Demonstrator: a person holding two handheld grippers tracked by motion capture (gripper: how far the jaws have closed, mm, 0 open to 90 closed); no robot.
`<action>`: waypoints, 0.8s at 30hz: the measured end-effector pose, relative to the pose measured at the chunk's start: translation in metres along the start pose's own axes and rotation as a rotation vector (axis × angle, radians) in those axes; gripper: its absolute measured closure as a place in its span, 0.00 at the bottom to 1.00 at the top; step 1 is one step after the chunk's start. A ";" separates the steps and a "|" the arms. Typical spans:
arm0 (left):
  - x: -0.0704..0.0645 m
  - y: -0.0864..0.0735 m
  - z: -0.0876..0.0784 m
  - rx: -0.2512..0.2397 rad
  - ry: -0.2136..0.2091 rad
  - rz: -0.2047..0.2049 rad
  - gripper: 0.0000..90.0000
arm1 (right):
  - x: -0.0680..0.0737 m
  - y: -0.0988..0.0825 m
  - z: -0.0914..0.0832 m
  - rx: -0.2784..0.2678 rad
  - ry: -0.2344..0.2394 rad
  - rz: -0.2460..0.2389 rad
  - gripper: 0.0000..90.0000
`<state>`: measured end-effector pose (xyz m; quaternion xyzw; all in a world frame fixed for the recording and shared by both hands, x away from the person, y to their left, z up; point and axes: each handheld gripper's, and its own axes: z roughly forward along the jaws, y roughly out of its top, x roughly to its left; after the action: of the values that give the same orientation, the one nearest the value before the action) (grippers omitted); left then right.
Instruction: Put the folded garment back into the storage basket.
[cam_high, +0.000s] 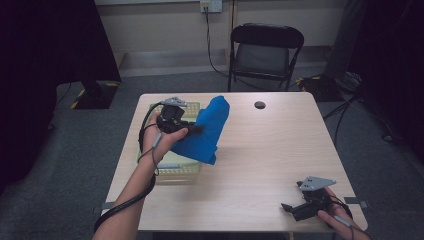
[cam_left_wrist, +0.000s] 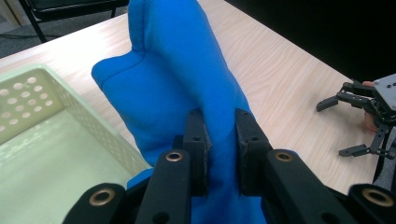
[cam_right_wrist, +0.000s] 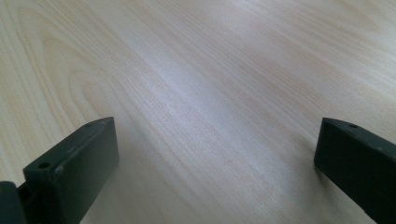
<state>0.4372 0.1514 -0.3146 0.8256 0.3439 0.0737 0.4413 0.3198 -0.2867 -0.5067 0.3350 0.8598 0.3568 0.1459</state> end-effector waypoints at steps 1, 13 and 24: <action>0.000 0.000 -0.001 -0.002 0.004 0.000 0.86 | 0.000 0.000 0.000 0.000 0.000 0.000 0.00; 0.009 -0.002 -0.012 -0.029 0.035 -0.028 0.86 | 0.000 0.000 0.000 0.000 0.000 0.000 0.00; 0.022 -0.008 -0.022 -0.050 0.068 -0.062 0.86 | 0.000 0.000 0.000 0.000 0.000 0.000 0.00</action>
<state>0.4405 0.1833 -0.3110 0.8000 0.3824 0.0967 0.4521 0.3198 -0.2867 -0.5067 0.3351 0.8597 0.3568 0.1458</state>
